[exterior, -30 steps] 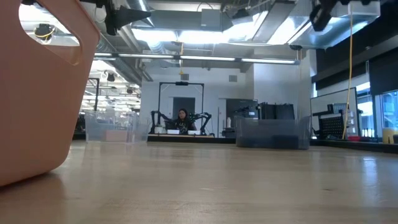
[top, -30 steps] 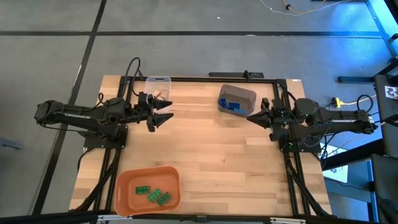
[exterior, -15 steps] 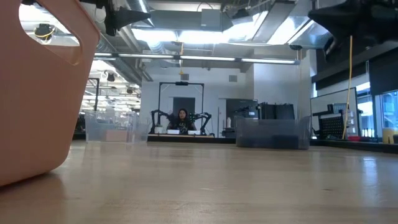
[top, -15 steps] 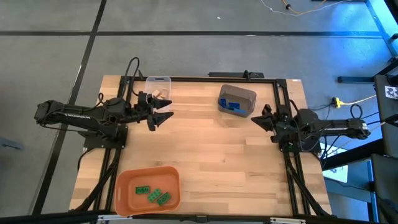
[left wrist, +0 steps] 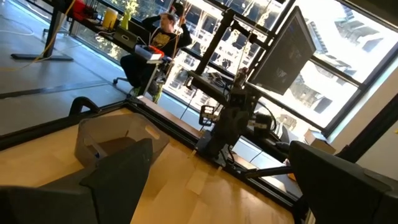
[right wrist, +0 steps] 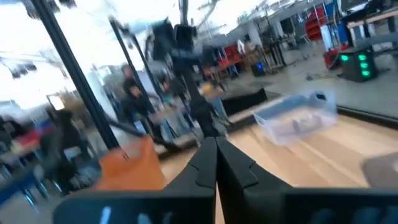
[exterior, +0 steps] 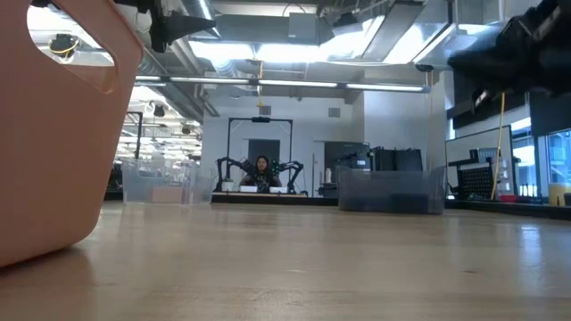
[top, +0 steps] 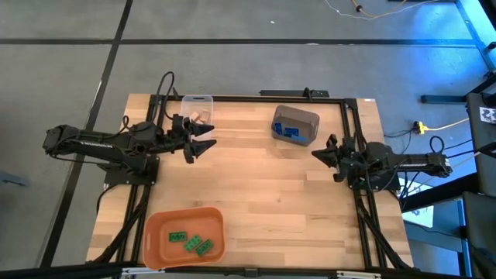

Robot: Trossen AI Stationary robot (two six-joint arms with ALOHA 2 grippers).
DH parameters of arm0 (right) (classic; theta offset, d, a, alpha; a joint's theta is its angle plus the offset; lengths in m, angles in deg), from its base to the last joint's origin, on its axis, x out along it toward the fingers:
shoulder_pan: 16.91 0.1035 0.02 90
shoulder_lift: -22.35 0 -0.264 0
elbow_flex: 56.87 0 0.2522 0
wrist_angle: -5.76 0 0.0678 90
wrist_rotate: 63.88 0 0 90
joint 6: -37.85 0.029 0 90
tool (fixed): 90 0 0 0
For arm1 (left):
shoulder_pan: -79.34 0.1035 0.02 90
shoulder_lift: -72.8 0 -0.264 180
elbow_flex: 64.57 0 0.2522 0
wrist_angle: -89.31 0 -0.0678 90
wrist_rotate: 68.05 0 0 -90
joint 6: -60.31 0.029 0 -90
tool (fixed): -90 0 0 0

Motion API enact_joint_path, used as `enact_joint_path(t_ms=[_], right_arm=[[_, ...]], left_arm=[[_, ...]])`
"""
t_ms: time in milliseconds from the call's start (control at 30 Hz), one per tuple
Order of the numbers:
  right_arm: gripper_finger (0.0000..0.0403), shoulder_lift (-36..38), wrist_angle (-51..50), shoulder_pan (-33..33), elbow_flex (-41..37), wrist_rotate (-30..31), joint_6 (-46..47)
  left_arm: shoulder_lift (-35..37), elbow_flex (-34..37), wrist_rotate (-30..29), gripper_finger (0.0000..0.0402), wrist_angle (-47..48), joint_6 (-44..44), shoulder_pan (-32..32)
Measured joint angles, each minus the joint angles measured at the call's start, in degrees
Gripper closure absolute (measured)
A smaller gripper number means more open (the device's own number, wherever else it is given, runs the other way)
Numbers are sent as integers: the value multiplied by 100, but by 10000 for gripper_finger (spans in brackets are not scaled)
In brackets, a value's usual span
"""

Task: Sort & place blocks by color
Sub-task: Return to Home Position

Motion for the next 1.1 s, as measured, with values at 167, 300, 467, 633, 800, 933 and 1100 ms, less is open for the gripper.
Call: enact_joint_path(t_ms=[167,300,467,633,800,933,1100], right_arm=[[403,-5,-1007,0,0,-99,-145],[403,-42,-1206,4,0,-696,-69],[401,-44,-1199,2,0,-716,-367],[390,-44,-1197,2,2,-716,-356],[385,-44,-1197,2,2,-716,-355],[385,-44,-1197,2,2,-716,-354],[385,-44,-1197,2,4,-714,-354]], left_arm=[[0,0,-2,33,7,15,0],[2,0,-4,33,153,15,0],[2,0,56,33,351,-15,0],[2,2,400,33,341,-202,-7],[2,0,555,72,346,208,-7],[146,4,915,197,701,624,136],[1244,34,1051,379,2214,1018,576]])
